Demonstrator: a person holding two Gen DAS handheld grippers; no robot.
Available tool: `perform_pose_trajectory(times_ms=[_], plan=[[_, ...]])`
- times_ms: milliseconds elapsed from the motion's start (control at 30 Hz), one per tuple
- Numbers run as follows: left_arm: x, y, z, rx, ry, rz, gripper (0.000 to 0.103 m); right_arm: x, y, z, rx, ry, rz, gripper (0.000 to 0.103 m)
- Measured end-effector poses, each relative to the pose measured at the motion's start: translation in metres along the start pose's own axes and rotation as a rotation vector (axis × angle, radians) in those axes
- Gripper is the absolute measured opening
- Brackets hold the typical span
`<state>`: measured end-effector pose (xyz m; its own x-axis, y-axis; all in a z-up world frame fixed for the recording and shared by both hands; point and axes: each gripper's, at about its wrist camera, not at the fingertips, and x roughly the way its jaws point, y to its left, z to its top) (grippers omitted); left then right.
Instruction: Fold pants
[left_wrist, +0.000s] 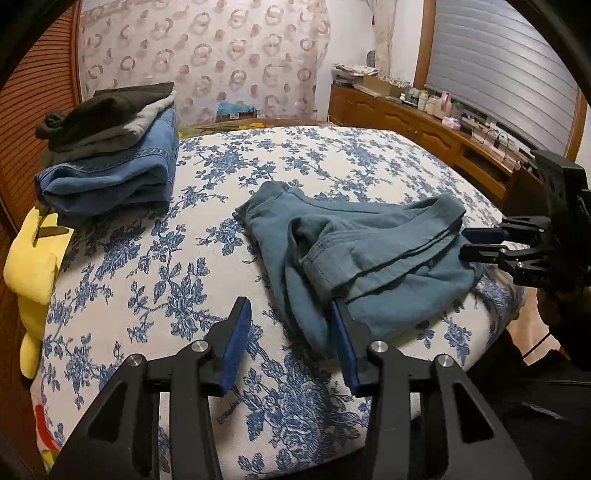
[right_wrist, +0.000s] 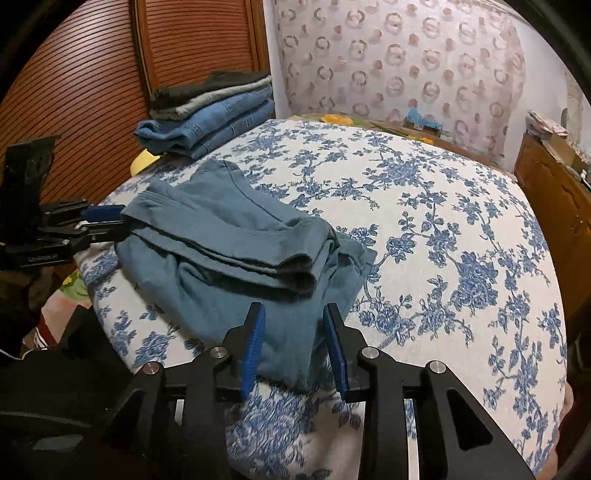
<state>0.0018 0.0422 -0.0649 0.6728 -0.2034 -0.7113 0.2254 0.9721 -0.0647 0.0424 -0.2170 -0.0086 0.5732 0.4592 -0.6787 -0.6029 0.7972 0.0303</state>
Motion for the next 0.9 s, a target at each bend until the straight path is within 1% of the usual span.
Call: perform_pose_trajectory(times_ms=[167,333,433,533,600,733,800,900], plan=[[0.002,0.002,0.005,0.003,-0.003,0.006,0.045,0.015,0.002,0.007,-0.018,0.016,-0.019,0.034],[0.003,0.003,0.009,-0.005,-0.012,-0.001,0.045,0.024,0.006,0.018,-0.053,0.004,-0.05,0.034],[0.01,0.003,0.018,0.019,-0.012,0.0,0.045,0.029,0.004,0.027,-0.063,-0.003,-0.06,0.034],[0.019,0.006,0.032,0.022,-0.014,0.005,0.045,0.034,0.0,0.037,-0.07,-0.014,-0.066,0.034],[0.023,0.009,0.041,0.012,-0.023,0.016,0.045,0.038,-0.004,0.044,-0.069,-0.018,-0.062,0.034],[0.017,0.016,0.055,-0.034,-0.064,-0.001,0.045,0.05,-0.014,0.056,-0.057,-0.015,-0.066,0.034],[0.013,0.017,0.058,-0.049,-0.084,-0.013,0.045,0.056,-0.018,0.058,-0.049,-0.012,-0.066,0.034],[0.009,0.017,0.061,-0.054,-0.092,-0.015,0.047,0.064,-0.025,0.062,-0.015,-0.003,-0.066,0.034]])
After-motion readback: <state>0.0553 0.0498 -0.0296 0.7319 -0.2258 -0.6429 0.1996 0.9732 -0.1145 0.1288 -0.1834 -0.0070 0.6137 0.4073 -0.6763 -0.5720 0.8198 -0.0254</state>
